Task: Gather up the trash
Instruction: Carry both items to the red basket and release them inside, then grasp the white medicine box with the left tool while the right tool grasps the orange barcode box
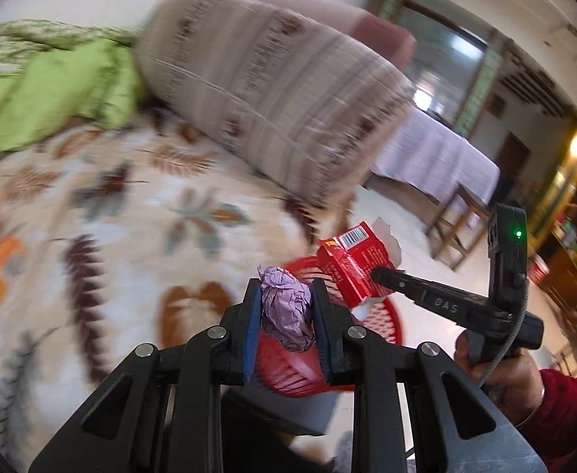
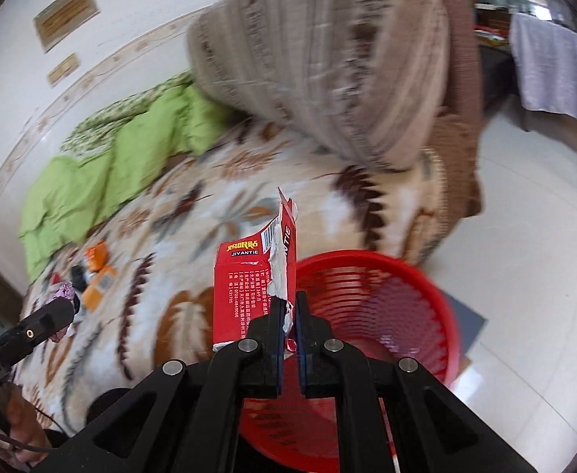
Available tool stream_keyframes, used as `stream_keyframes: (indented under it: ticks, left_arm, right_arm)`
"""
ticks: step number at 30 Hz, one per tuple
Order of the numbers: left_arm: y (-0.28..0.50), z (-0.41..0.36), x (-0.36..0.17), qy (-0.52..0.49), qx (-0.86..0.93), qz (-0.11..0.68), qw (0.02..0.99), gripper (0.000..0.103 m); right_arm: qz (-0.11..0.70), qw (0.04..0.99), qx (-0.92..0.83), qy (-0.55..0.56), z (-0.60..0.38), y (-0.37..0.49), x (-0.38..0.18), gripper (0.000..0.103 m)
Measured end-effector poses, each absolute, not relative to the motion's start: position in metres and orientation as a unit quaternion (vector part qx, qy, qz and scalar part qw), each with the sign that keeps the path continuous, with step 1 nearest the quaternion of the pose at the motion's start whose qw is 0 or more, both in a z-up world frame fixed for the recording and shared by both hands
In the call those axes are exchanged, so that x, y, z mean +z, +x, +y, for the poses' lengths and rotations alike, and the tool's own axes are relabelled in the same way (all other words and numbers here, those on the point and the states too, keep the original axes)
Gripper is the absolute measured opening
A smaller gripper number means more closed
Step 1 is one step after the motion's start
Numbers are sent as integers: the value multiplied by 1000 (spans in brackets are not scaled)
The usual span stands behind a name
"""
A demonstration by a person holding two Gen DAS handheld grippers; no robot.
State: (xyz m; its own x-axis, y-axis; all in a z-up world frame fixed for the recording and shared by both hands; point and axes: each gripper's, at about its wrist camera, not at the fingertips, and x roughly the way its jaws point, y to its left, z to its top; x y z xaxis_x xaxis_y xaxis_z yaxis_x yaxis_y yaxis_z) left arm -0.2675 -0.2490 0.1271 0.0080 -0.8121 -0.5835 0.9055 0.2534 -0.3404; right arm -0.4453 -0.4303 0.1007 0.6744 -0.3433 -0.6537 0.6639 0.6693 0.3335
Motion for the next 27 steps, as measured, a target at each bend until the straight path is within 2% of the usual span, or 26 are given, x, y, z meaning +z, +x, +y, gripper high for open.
stream_keyframes:
  ticks: [4,7,10,12,13,17,21,27]
  left_arm:
    - [-294,-295,117,95,-633,369,674,23]
    - [-305,-323,105,112,-638,384,658,26]
    - [-306,-333,94,113,-638,407,644,44]
    - [-302,-332,93,104,-638,412,643,46]
    - [-299,-331,92,102,-636,414,643,46]
    - [-284,-314,99,80,-622,419,657,47]
    - [-261,-284,109,67,-591,407,693,51]
    - [-214,-218,119,51,-516,400,756,52]
  right_arm:
    - [285,857,-323,281,-443,-462,98,5]
    - [292,850,-336,283,-450,-468,93,9]
    - [300,842,-349,281,-455,-469,90,16]
    - [300,842,-350,280,-457,-473,89,23]
    - [301,842,-351,279,-458,-472,89,24]
    - [297,848,-336,284,-462,-462,94,24]
    - [293,867,-296,275,-450,-435,105,34]
    - [296,897,-208,255,-408,-369,114,37]
